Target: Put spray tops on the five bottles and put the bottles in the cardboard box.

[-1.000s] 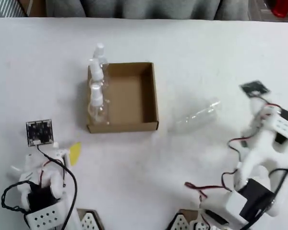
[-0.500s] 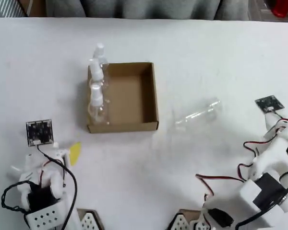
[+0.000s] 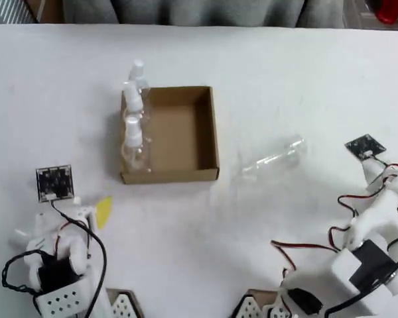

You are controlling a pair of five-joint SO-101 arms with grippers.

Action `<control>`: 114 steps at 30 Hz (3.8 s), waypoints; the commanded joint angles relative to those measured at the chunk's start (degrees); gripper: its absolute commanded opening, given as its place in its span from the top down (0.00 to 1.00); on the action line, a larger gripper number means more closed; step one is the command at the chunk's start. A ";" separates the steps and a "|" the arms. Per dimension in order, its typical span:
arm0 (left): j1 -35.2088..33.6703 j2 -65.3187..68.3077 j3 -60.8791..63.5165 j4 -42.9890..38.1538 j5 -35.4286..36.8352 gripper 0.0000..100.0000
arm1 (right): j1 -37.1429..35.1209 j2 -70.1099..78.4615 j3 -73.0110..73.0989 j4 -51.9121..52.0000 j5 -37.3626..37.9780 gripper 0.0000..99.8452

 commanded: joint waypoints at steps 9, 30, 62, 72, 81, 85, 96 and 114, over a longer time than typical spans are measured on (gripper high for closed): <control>0.75 -0.66 -0.09 -1.49 -0.62 0.64 | 2.15 -3.12 -2.29 4.44 4.75 0.70; 0.66 -0.66 -0.09 -1.41 -0.62 0.64 | -1.36 1.54 -3.43 -0.22 2.99 0.73; 0.66 -0.66 -0.09 -1.67 -0.62 0.64 | -2.33 1.54 -19.69 17.98 -14.68 0.98; 0.66 -0.66 -0.88 -1.41 -0.62 0.64 | -6.55 1.54 -23.91 33.80 -18.11 0.98; -7.16 2.24 -11.25 2.46 -2.55 0.64 | -7.25 1.54 -24.26 36.00 -18.11 0.98; -7.96 14.81 -22.59 4.40 -4.75 0.64 | -7.34 1.54 -24.26 35.91 -18.11 0.98; -16.31 53.93 -44.84 8.88 -4.48 0.64 | -7.60 1.54 -24.00 35.56 -17.93 0.98; -31.52 76.44 -47.82 5.36 2.81 0.64 | -9.45 2.07 -23.91 34.33 -18.02 0.98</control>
